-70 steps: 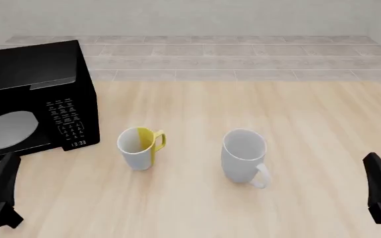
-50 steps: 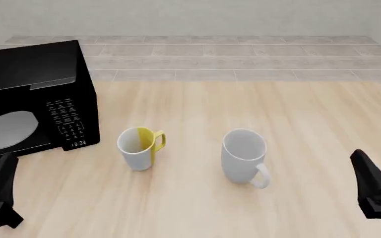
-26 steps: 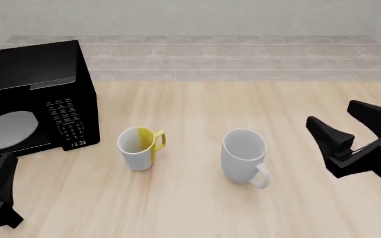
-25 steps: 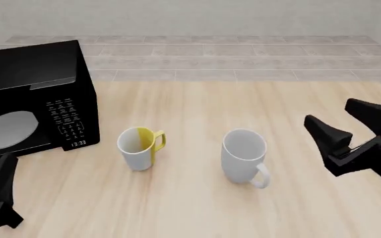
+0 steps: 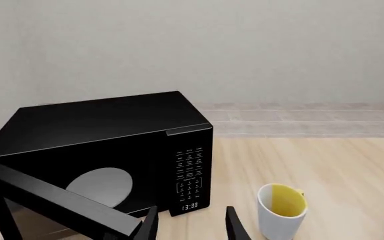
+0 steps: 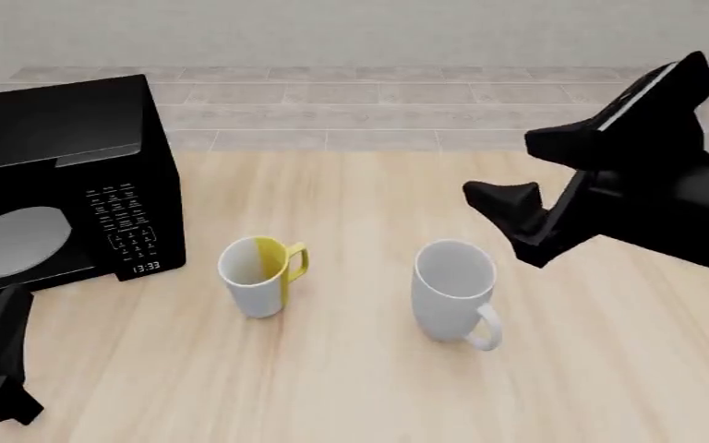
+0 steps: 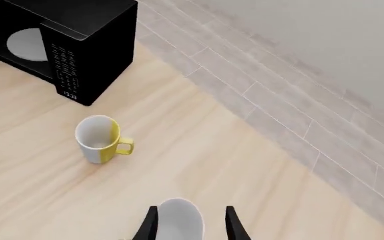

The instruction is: Put the yellow and white mug to the front of the white mug.

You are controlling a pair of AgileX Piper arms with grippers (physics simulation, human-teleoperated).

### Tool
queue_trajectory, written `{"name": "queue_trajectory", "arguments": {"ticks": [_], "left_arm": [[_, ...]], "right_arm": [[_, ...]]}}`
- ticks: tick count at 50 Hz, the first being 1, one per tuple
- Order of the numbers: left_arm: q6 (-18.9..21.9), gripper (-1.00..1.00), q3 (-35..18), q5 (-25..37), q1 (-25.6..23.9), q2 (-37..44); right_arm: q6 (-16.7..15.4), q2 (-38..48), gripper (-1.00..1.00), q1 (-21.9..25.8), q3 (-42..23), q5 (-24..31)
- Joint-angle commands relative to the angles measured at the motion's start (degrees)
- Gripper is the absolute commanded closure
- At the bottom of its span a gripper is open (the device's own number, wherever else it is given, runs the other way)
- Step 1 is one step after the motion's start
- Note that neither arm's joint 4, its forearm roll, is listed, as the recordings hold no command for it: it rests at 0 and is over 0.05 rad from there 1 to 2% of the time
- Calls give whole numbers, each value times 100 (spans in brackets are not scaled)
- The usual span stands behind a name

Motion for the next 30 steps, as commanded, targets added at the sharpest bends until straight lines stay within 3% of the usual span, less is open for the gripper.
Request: {"name": "queue_trajectory", "arguments": {"ticks": [1, 5, 6, 13, 30], "left_arm": [[0, -100, 0, 0, 0, 0], [-3, -100, 0, 0, 3, -2], [2, -100, 0, 0, -2, 0], [0, -100, 0, 0, 0, 1], [0, -100, 0, 0, 0, -1]], "right_arm": [[-334, 1145, -100, 594, -833, 395], [-391, 1403, -100, 792, -1038, 491], [-568, 1619, -100, 705, -1166, 540], [-641, 2023, -100, 803, -1577, 738], [-955, 3226, -100, 559, -2563, 1113]]}}
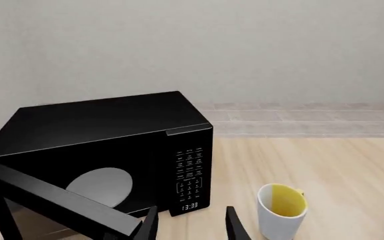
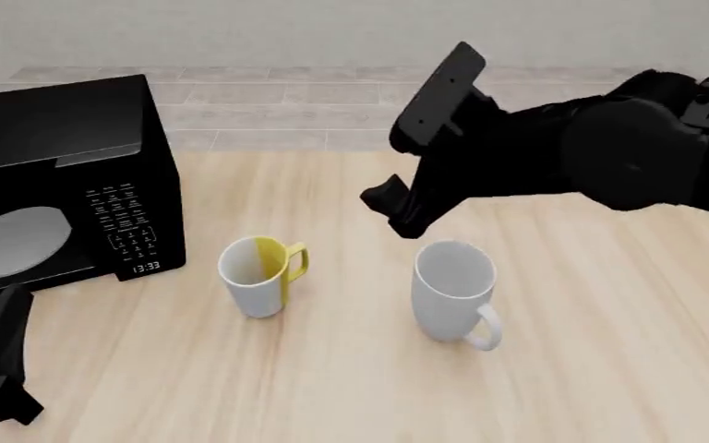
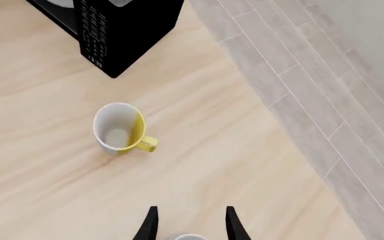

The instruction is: Put the yellow and white mug to the front of the white mug.

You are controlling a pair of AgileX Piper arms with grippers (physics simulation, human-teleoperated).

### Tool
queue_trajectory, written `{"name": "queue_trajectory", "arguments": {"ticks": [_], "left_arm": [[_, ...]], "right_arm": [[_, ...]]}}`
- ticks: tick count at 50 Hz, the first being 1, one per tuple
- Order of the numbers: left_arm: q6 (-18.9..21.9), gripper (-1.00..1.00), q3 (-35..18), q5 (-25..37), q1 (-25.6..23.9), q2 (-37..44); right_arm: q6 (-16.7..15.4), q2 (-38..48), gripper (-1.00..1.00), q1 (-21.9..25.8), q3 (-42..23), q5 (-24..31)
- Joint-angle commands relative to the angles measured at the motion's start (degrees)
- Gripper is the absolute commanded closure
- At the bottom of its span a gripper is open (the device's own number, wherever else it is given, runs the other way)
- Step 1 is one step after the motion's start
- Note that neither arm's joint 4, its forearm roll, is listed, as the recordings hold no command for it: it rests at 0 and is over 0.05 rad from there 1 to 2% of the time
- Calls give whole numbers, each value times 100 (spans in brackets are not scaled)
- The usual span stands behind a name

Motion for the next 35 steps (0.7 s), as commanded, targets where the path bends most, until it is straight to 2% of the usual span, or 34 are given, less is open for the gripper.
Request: {"name": "queue_trajectory", "arguments": {"ticks": [1, 19, 35], "left_arm": [[0, -100, 0, 0, 1, 0], [-2, -100, 0, 0, 0, 0], [1, -100, 0, 0, 0, 0]], "right_arm": [[-199, 763, -100, -88, -657, 248], [-242, 1824, -100, 135, -1184, 229], [-544, 2516, -100, 154, -1591, 242]]}}
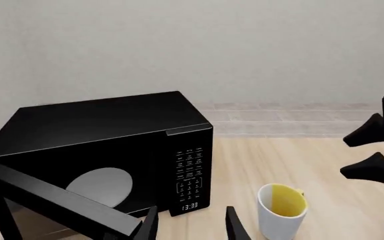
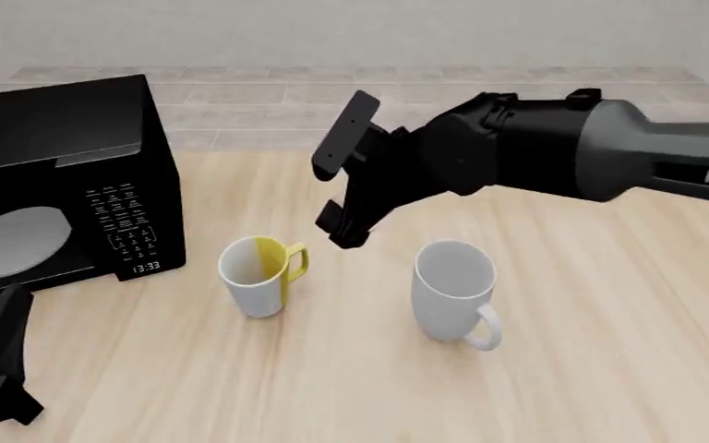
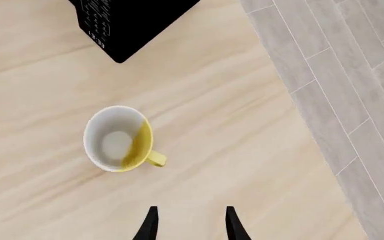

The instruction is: Put the yellow and white mug to the front of the white mug.

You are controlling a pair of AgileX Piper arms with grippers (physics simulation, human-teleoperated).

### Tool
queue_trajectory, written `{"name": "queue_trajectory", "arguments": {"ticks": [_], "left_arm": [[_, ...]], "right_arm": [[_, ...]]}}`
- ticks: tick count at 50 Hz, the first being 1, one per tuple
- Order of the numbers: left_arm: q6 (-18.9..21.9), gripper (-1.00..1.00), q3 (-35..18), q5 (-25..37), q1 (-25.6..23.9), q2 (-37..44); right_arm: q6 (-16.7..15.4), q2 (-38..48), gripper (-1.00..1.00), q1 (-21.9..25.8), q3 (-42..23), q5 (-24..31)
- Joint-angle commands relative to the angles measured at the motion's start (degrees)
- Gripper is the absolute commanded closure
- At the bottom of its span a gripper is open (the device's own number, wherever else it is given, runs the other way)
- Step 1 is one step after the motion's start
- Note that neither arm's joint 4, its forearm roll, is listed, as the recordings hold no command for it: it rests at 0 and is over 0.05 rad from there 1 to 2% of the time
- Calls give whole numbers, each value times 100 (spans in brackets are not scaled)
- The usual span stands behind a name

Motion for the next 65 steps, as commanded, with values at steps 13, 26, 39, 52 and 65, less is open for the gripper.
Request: {"name": "queue_trajectory", "arguments": {"ticks": [13, 26, 39, 52, 65], "left_arm": [[0, -100, 0, 0, 1, -1], [0, -100, 0, 0, 1, 1], [0, -100, 0, 0, 1, 1], [1, -100, 0, 0, -1, 1], [-1, -100, 0, 0, -1, 0]], "right_arm": [[-125, 1056, -100, 138, -472, -133], [-78, 1480, -100, 146, -560, -224], [-208, 1883, -100, 86, -818, -111], [-316, 2222, -100, 48, -1262, 149], [-235, 2489, -100, 147, -1371, 163]]}}
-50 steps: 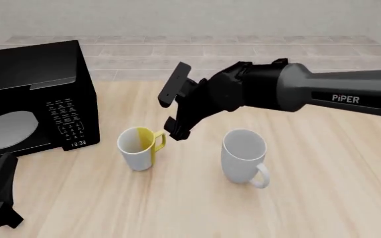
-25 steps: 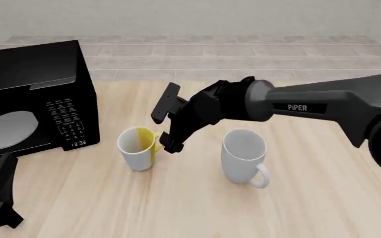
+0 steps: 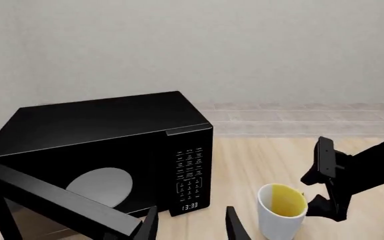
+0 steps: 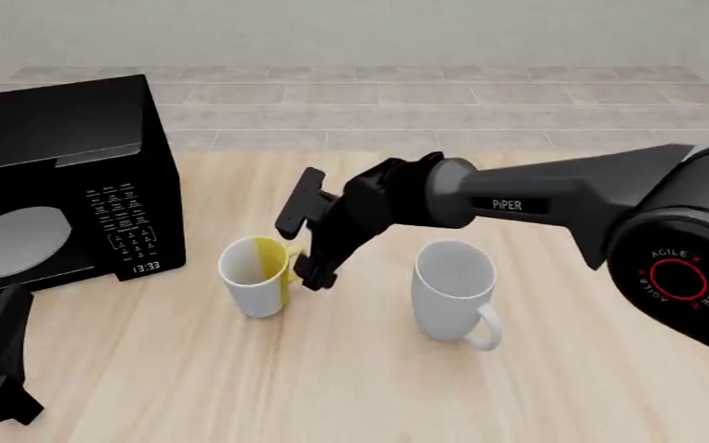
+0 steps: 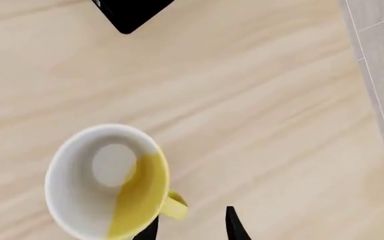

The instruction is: Put the yellow and white mug to the front of the white mug.

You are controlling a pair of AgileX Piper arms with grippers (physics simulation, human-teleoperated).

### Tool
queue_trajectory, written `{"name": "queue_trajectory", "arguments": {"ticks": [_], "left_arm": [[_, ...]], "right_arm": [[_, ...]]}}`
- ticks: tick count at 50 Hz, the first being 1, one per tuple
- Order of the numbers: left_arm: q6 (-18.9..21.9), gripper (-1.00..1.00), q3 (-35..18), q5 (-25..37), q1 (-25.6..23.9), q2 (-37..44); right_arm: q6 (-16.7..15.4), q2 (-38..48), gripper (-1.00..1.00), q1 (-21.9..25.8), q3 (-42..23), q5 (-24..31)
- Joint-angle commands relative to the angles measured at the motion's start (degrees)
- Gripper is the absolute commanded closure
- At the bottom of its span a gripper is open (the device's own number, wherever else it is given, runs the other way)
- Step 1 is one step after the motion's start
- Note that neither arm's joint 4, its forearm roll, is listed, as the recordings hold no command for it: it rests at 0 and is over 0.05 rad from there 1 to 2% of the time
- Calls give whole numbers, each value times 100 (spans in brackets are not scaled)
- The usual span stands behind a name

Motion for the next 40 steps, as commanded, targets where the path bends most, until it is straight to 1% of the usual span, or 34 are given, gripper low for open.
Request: {"name": "queue_trajectory", "arguments": {"ticks": [1, 12, 13, 31, 40], "left_arm": [[0, -100, 0, 0, 1, 0], [0, -100, 0, 0, 0, -1], [-1, -100, 0, 0, 1, -1], [0, -100, 0, 0, -1, 0], [-1, -100, 0, 0, 1, 0]], "right_arm": [[37, 264, -100, 56, -175, 68], [111, 394, -100, 96, -201, 61], [115, 390, 100, 92, -204, 61], [114, 252, 100, 69, -64, 42], [-3, -46, 100, 10, 115, 33]]}}
